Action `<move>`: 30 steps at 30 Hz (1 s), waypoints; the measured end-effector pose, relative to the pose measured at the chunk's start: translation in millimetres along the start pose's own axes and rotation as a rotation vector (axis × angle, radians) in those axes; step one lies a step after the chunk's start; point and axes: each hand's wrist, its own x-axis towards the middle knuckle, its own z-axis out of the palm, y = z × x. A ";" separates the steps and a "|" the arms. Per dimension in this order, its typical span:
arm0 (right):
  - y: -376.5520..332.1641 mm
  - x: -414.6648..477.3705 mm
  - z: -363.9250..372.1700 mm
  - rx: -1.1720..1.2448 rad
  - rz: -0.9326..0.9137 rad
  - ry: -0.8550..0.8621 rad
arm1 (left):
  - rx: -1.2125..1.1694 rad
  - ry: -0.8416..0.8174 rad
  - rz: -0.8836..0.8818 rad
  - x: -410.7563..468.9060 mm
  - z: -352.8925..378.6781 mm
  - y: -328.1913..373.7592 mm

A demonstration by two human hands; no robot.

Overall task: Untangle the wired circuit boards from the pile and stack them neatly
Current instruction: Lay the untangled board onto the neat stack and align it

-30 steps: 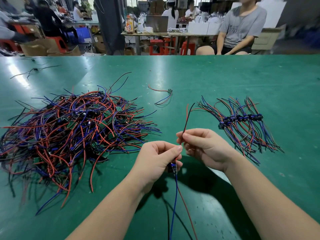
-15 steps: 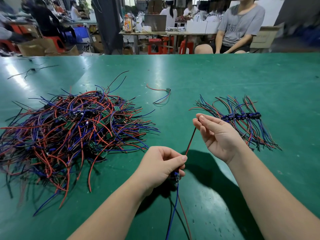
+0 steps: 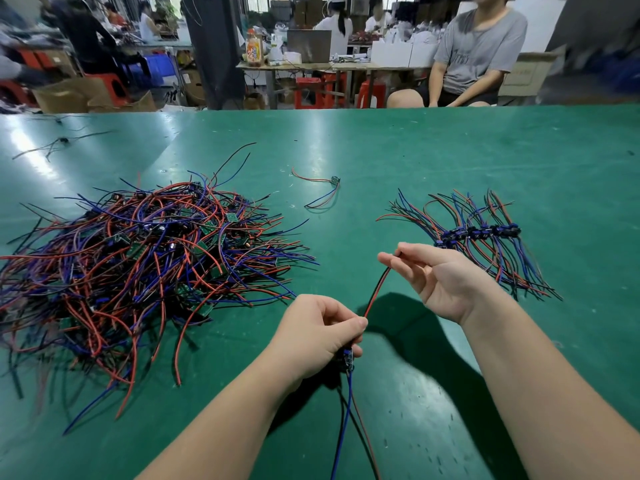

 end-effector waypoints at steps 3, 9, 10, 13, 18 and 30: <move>-2.9 1.4 -3.0 -0.031 0.065 0.034 | 0.038 0.000 0.011 -0.1 0.3 -0.8; -2.5 4.8 -6.3 0.017 0.078 0.040 | 0.070 -0.016 0.037 0.6 -0.2 -1.0; -2.5 5.5 -6.9 0.022 0.062 0.042 | 0.075 -0.024 0.039 0.3 -0.4 -0.8; -4.0 8.0 -10.6 -0.062 0.009 0.037 | 0.052 -0.046 0.038 -0.4 -0.4 0.8; 6.2 12.2 -9.1 -0.285 -0.147 0.099 | 0.075 0.032 0.079 0.2 -3.6 3.5; 46.5 -26.1 29.8 -1.297 -0.611 -0.399 | -0.007 0.348 0.129 17.2 -17.1 -4.5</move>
